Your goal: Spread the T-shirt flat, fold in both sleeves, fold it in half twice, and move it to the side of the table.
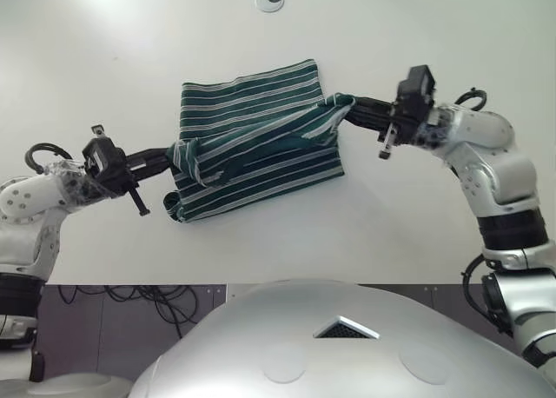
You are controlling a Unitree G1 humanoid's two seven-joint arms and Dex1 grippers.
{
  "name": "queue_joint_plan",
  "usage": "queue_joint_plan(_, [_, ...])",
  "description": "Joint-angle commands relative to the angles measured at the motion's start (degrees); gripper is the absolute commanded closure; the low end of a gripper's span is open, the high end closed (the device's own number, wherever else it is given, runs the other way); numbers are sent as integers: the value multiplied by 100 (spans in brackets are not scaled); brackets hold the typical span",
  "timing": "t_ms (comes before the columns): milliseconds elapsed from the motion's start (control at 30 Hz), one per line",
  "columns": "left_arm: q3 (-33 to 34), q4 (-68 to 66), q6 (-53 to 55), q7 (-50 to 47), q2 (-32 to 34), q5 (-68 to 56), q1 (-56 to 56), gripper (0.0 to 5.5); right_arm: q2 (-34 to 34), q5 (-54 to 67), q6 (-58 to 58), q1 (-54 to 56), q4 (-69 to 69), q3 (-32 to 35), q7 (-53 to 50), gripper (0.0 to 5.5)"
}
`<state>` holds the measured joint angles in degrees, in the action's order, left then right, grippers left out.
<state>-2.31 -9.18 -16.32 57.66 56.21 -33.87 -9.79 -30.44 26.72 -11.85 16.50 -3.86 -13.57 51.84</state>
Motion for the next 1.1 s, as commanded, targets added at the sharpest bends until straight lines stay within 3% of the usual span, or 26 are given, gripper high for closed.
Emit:
queue_joint_plan(33, [14,-330,322,-84,-263,558,429,550,457,-560,174,588,-882,-107,-174,548])
queue_joint_plan(333, [-45,-777,907,-407,-803,1609,1308,550,1151,-1325,791,1277,-2747,56,-359,548])
queue_joint_plan(600, [13,-1358,1486,-381,-1151,1901,1941,550,1478,-1408,1036,1534,-3604,399,-368,548])
queue_joint_plan(667, [-49,-1343,1480,-300,-1211,1985,1898,550,1573,-1360,1000,1594,-3704,499,-317,517])
queue_joint_plan(800, [148,-1323,1932,-279,-1462,1712,2042,484,1838,-1233,796,1790,-3939,660,-211,452])
queue_joint_plan(933, [502,-1509,3126,-502,-1793,1220,2659,431,2232,-1115,470,2329,-4721,1072,-560,450])
queue_joint_plan(1100, [727,-2984,3864,-1530,-2101,1501,3864,395,2462,-1086,565,3146,-5933,1662,-1424,450])
